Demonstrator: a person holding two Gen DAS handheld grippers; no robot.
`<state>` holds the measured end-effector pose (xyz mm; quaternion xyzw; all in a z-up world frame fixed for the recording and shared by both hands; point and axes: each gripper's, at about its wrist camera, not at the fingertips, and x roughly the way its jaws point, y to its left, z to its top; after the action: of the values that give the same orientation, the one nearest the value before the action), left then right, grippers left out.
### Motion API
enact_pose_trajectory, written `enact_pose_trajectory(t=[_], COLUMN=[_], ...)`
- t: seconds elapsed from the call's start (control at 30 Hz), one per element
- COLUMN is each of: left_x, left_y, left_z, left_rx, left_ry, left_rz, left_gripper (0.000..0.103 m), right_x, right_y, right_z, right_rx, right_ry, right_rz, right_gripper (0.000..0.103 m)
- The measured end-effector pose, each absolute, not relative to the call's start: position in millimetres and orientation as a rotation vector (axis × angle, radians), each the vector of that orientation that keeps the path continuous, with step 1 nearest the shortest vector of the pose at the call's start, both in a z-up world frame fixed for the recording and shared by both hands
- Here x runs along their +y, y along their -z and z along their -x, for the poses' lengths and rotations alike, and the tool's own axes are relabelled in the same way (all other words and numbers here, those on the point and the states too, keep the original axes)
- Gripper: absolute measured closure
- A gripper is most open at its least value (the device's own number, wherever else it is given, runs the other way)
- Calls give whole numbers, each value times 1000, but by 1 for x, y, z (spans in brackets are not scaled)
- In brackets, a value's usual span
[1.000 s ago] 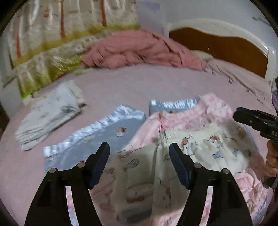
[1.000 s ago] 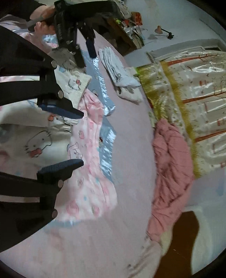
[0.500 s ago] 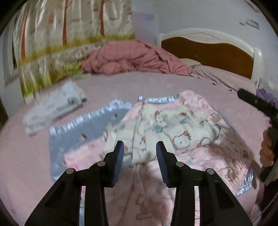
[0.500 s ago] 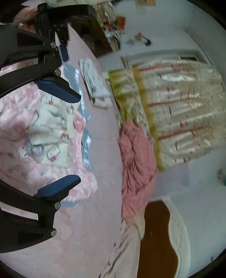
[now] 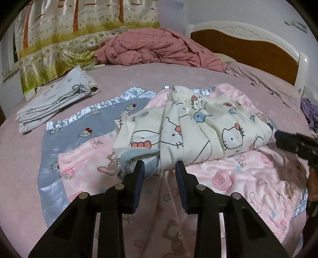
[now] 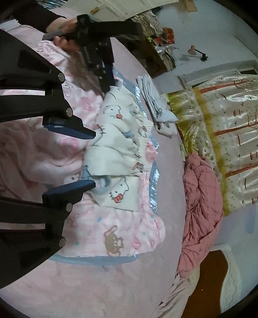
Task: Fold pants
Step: 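Move both open grippers over the folded white pants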
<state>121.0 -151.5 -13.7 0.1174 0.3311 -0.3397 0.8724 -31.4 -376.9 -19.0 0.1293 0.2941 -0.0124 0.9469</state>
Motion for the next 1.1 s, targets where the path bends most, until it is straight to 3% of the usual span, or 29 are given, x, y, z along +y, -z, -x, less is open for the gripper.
enact_pose_trajectory(t=[0.17,0.53,0.57,0.6,0.63,0.67,1.1], left_x=[-150,-157,-157,-157,-157,-157,-150], left_y=[12,15,15,16,16,16,-4], left_z=[-122,-125,-125,-126,-126,-126,-112], left_rx=[684,684,687,691,694,698,555], left_ry=[705,678,677,679,690,701,596], left_rz=[-241,-273,-273,-272,-270,-271,-309], left_gripper=[72,71,72,77,95,100,100], right_x=[-367,-361,-361,-361,-361,-362,-360], right_y=[24,27,29,31,32,32,14], right_z=[29,11,7,4,3,4,17], right_rx=[634,691,706,716,722,719,618], right_ry=[-12,122,127,129,133,141,288], right_rz=[-215,-112,-111,-109,-108,-111,-65], right_gripper=[73,74,75,87,96,97,101])
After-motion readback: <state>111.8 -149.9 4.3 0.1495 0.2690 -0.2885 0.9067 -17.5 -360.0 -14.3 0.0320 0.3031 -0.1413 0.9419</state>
